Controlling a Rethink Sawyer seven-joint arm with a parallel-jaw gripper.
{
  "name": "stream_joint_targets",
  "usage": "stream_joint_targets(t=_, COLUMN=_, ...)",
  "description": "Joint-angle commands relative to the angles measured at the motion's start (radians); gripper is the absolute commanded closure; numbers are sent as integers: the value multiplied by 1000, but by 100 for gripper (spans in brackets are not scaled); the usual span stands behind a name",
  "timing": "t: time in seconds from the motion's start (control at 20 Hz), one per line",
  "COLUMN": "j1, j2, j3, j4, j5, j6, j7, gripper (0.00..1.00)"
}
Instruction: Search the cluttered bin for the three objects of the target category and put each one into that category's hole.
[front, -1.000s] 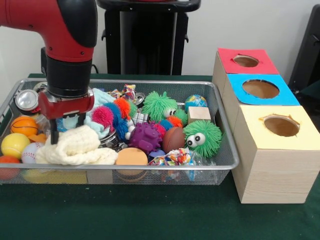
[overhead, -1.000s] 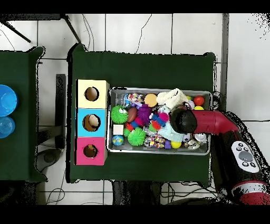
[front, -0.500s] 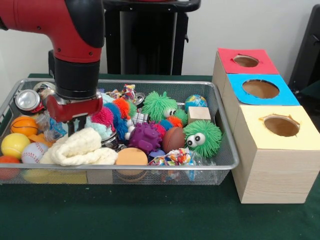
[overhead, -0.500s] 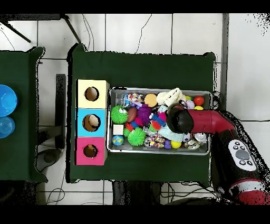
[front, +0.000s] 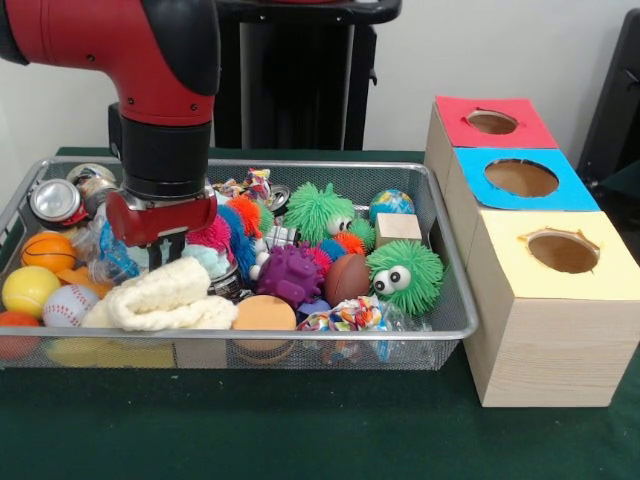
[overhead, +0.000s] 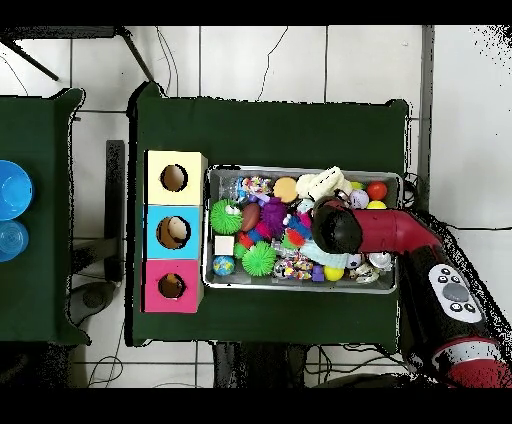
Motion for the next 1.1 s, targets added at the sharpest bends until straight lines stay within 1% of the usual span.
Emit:
stream_joint_targets(t=0.05, j1=-31, j2=41, j3=142, j4=81, j5=39, j6=18, j7=45, gripper=100)
stream_joint_targets(t=0.1, j1=-61, j2=37, j3=180, j4=106, j5=67, j6=42, j7=30, gripper=100)
stream_joint_targets(t=0.15, j1=-99, j2=39, j3=228, j4=129, j5=107, j6=87, j7=5, gripper=100)
stream_joint_targets(t=0.2, j1=-135, j2=40, j3=272, j4=152, j5=144, j6=106, j7=3, gripper=100)
stream_joint_targets(t=0.35, j1=-172, j2=43, j3=323, j4=159, j5=206, j6=184, j7=-11, gripper=100)
stream_joint_targets(t=0.4, j1=-172, j2=40, j3=329, j4=158, j5=221, j6=204, j7=-9, gripper=100)
stream_joint_targets(t=0.55, j1=-173, j2=40, j3=339, j4=147, j5=247, j6=230, j7=-2, gripper=100)
stream_joint_targets(t=0.7, j1=-193, j2=43, j3=364, j4=164, j5=267, j6=243, j7=-10, gripper=100)
stream_joint_targets(t=0.95, j1=-269, j2=65, j3=455, j4=214, j5=314, j6=296, j7=-58, gripper=100)
stream_joint_targets(t=1.1, j1=-300, j2=70, j3=494, j4=249, j5=328, j6=287, j7=-53, gripper=100)
